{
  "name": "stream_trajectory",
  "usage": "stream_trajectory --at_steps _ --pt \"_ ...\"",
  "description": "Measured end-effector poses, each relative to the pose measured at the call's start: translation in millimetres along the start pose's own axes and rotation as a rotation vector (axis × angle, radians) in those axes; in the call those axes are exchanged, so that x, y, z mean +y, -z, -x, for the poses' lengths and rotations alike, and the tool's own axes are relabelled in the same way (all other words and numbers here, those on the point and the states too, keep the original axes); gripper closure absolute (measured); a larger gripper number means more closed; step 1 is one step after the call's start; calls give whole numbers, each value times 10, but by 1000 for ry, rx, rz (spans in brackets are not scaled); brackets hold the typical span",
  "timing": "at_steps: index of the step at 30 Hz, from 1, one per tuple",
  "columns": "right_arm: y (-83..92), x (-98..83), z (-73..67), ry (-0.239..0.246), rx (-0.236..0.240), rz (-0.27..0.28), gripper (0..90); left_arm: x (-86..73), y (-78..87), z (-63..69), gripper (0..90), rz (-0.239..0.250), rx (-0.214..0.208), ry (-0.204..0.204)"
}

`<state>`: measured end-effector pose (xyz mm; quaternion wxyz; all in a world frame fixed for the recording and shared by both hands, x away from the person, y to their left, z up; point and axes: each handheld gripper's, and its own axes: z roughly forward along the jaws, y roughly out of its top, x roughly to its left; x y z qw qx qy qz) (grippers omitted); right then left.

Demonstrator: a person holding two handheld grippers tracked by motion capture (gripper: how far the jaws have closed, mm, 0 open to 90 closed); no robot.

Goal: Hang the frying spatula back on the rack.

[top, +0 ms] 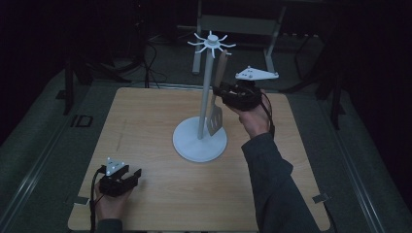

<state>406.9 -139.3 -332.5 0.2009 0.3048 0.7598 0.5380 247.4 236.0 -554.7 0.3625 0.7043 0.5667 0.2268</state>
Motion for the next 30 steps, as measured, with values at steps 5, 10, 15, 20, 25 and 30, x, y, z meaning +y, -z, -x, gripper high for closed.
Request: stream_trajectory --at_steps 5,10,15,20,25,30 --pt "4 -65 25 -7 -11 -4 580 0 1 -2 467 -1 0 1" --pt "35 -93 40 1 -38 -18 488 0 -3 -2 466 -2 0 1" --pt "78 -108 22 21 -50 -35 413 0 -2 0 466 -2 1 1" --pt "88 -207 -12 33 -64 -67 386 0 -8 1 466 -4 2 -2" --pt "73 -368 -25 27 -67 -104 385 0 -12 2 464 -3 3 -1" --pt "106 -578 -38 30 -66 -137 381 -1 -17 6 461 -4 2 -3"
